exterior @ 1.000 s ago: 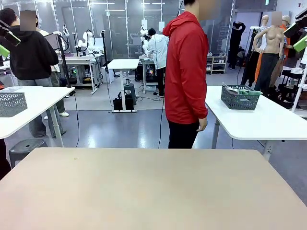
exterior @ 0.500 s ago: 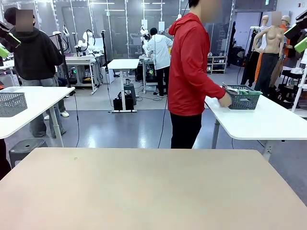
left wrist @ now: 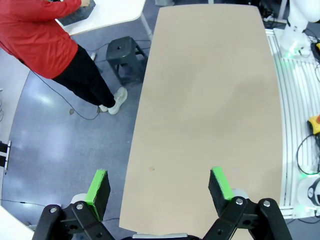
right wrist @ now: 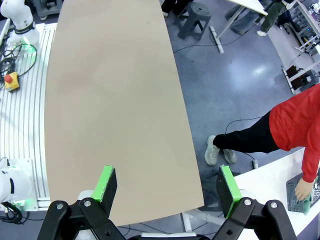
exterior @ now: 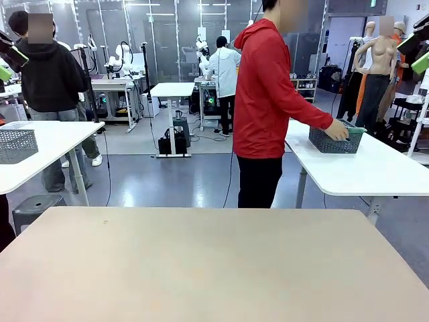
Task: Fold the towels and place them in the basket.
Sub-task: When a person lays out a Towel with hook on the table, fold it in half twice.
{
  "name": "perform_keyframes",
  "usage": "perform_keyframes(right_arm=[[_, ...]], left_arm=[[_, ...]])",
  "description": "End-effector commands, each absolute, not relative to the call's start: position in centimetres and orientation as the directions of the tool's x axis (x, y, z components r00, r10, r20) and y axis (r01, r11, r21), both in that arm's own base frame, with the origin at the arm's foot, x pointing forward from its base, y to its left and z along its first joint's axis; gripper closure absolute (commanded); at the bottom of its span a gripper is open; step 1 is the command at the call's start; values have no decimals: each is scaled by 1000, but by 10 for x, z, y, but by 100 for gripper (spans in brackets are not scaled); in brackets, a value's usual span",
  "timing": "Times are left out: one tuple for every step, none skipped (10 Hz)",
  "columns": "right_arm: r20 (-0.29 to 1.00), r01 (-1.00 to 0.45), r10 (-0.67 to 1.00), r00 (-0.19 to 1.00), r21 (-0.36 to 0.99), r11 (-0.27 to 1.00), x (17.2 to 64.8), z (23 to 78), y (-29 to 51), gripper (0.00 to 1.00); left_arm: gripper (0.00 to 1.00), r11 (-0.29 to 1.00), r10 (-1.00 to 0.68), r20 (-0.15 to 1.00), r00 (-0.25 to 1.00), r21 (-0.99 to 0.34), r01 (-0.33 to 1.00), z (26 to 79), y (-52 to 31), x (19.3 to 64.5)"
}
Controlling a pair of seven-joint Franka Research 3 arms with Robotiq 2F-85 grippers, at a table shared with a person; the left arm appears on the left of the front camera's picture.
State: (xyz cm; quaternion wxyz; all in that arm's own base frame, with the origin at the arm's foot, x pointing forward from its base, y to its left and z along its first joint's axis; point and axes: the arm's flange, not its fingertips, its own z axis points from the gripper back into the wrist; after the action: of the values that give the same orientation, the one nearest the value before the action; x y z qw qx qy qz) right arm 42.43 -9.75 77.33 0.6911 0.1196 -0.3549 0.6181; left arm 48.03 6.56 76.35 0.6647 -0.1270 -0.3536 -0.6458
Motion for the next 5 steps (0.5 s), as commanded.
perform_keyframes(right_arm=[[639,-939,769,-17,-275,208,425,774,-97,0],[639,-939,769,-17,-275,208,425,774,-97,0],[639,-939,769,-17,-275,208,425,774,-97,0],[638,-939,769,-16,-273,207,424,773,-97,0],[644,-942,765,-20,-269,202,425,773,-97,0]], left_arm=[[0,134,-769,634,-84,288,948,764,66,480],[0,123,-767,636,-87,278,953,762,63,481],[0,121,-766,637,-86,274,954,761,61,482],[0,128,-768,636,-79,274,953,760,61,484],[0,129,-769,634,-85,284,950,762,63,482]])
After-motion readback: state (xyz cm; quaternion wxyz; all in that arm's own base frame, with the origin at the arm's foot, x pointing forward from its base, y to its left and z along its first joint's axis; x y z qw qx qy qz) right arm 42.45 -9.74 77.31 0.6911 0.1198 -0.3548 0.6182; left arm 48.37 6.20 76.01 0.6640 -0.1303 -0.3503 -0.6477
